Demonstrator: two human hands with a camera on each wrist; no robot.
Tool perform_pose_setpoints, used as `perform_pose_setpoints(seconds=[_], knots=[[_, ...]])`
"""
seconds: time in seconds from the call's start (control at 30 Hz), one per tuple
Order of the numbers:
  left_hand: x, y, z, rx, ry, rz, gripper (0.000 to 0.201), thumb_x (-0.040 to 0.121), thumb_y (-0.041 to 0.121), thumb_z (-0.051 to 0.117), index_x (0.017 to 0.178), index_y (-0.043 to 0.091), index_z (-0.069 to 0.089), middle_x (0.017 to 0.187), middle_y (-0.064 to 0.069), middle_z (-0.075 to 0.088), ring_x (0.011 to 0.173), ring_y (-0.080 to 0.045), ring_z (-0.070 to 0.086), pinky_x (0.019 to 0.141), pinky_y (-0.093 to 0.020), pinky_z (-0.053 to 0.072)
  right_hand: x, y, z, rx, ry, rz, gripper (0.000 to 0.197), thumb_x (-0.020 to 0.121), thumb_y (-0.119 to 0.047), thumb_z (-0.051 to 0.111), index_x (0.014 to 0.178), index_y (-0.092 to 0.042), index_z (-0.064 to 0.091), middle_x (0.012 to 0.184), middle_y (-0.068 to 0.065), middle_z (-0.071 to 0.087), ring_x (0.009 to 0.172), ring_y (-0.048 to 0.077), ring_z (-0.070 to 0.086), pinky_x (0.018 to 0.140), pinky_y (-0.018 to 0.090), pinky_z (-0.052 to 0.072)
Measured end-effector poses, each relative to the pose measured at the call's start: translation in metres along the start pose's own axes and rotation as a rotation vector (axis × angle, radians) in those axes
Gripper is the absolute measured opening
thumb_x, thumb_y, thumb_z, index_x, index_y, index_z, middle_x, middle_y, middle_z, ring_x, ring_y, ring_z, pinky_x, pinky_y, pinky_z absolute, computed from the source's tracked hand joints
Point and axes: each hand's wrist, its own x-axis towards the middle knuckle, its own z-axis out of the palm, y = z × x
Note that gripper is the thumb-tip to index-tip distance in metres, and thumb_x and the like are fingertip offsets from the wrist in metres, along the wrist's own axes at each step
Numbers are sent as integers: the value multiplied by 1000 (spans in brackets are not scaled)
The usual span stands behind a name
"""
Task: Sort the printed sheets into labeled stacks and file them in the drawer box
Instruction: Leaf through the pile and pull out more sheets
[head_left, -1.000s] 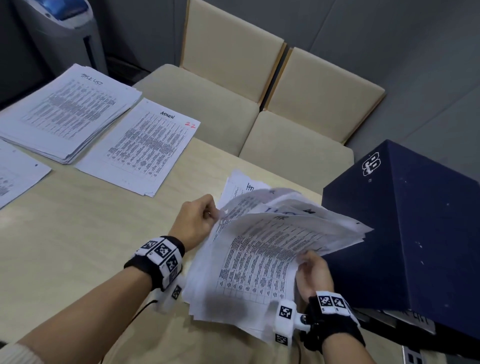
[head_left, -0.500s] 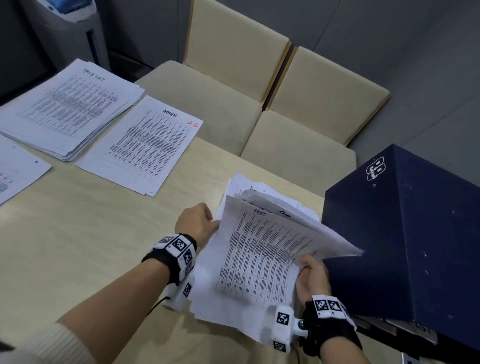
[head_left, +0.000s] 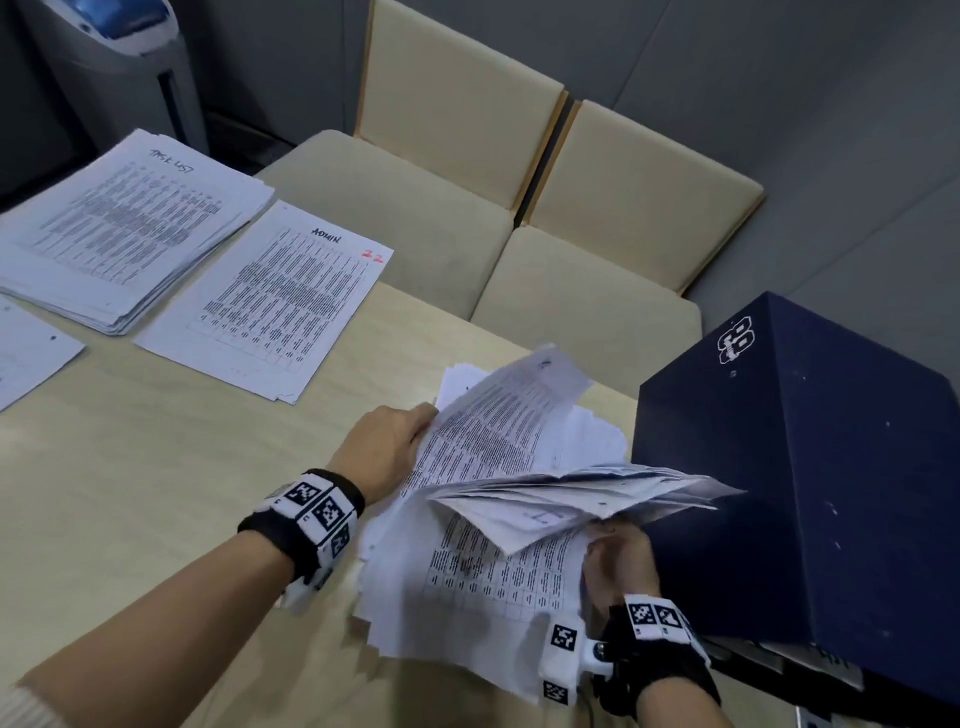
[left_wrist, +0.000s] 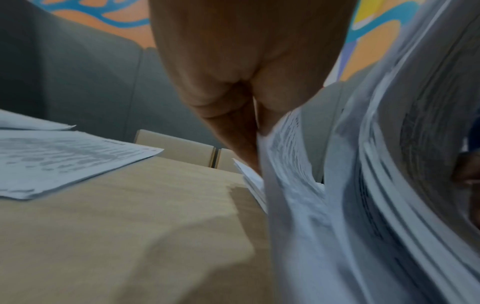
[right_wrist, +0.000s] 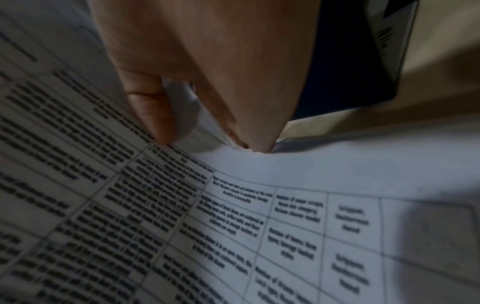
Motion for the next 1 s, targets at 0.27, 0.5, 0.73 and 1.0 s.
perform_pose_setpoints(seconds=[0.27, 0.5, 0.73, 1.0], knots=[[-11, 7, 1, -754, -239, -279, 47, 87, -17, 49, 80, 21, 75, 79, 5, 75, 74, -8, 70, 66, -23, 53, -4, 2, 7, 126, -73, -36, 25, 86, 14, 45, 76, -3, 60, 65, 1, 70, 65, 13, 67, 65, 23, 50], [-2, -5, 20, -118, -131, -475, 18, 86, 0, 54, 94, 16, 60, 92, -1, 63, 85, -22, 56, 71, -28, 41, -3, 9, 5, 179, 17, -8, 23, 76, 20, 46, 73, -2, 55, 75, 13, 60, 82, 30, 57, 75, 38, 48], [4, 4, 27, 153, -254, -416, 15, 88, 8, 57, 74, 14, 55, 81, -10, 64, 83, -33, 66, 66, -31, 48, -5, 8, -4, 223, 5, -27, 25, 76, 18, 47, 84, -5, 54, 85, 16, 65, 84, 30, 63, 80, 42, 50], [5, 10, 3, 440, -186, -144, 31, 99, 23, 39, 74, 12, 51, 74, -8, 57, 65, -28, 53, 61, -30, 43, 8, 19, -8, 139, -2, -45, 13, 72, 7, 56, 82, -1, 57, 83, 14, 62, 88, 30, 59, 84, 38, 47]])
